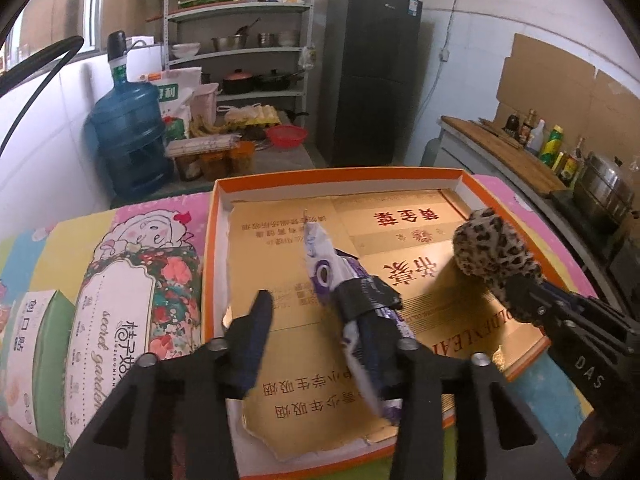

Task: Organize soft objects
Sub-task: 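Lower the leopard-print cloth into the box and open the right tool, then lower the snack bag into the box and open the left tool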

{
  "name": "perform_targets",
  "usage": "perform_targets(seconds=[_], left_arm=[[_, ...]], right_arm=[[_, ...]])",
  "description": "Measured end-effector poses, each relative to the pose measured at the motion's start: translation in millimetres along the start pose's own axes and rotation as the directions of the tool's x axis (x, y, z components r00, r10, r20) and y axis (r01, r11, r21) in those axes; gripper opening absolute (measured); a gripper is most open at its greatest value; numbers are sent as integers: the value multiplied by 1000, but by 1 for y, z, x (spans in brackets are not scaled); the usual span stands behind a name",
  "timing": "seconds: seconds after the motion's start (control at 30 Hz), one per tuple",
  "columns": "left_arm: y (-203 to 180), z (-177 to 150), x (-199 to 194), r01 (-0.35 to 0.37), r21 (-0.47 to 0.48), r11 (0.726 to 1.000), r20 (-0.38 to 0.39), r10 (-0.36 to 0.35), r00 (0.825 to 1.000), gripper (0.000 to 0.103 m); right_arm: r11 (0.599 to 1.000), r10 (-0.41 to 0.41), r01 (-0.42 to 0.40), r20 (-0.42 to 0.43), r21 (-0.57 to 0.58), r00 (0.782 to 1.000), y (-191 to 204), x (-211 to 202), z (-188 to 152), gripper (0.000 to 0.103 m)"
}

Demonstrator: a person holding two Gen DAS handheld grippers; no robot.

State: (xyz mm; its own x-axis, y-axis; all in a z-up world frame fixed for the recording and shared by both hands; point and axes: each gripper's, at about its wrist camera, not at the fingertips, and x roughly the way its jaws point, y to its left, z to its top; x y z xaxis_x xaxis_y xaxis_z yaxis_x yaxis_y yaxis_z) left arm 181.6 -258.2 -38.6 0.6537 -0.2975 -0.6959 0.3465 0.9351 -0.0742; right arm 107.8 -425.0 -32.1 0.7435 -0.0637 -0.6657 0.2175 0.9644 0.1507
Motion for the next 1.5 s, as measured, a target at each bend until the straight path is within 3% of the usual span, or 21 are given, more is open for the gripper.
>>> perform_targets(seconds=[0.07, 0.1, 0.13, 0.2, 1.17, 1.5], left_arm=[[-2, 0, -3, -7, 4, 1000, 12, 7, 1000, 65], [-2, 0, -4, -9, 5, 1000, 13, 9, 1000, 68], [-2, -1, -4, -9, 3, 1000, 12, 9, 1000, 69], [0, -1, -5, -9, -3, 1000, 9, 9, 1000, 69], [31, -13, -105, -43, 50, 998, 159, 34, 987, 69], [52, -11, -121, 52, -11, 999, 161, -50, 986, 69]], right_arm=[[1000, 1, -1, -2, 2, 1000, -1, 1, -1, 22], [1000, -2, 2, -2, 1, 1000, -1, 1, -1, 31], [1000, -6, 6, -1, -1, 1000, 0, 0, -2, 41], [1000, -8, 8, 5, -6, 1000, 0, -1, -2, 52], [998, -41, 47, 103, -51, 994, 39, -68, -7, 53], [996, -51, 59, 134, -61, 990, 56, -87, -11, 53]])
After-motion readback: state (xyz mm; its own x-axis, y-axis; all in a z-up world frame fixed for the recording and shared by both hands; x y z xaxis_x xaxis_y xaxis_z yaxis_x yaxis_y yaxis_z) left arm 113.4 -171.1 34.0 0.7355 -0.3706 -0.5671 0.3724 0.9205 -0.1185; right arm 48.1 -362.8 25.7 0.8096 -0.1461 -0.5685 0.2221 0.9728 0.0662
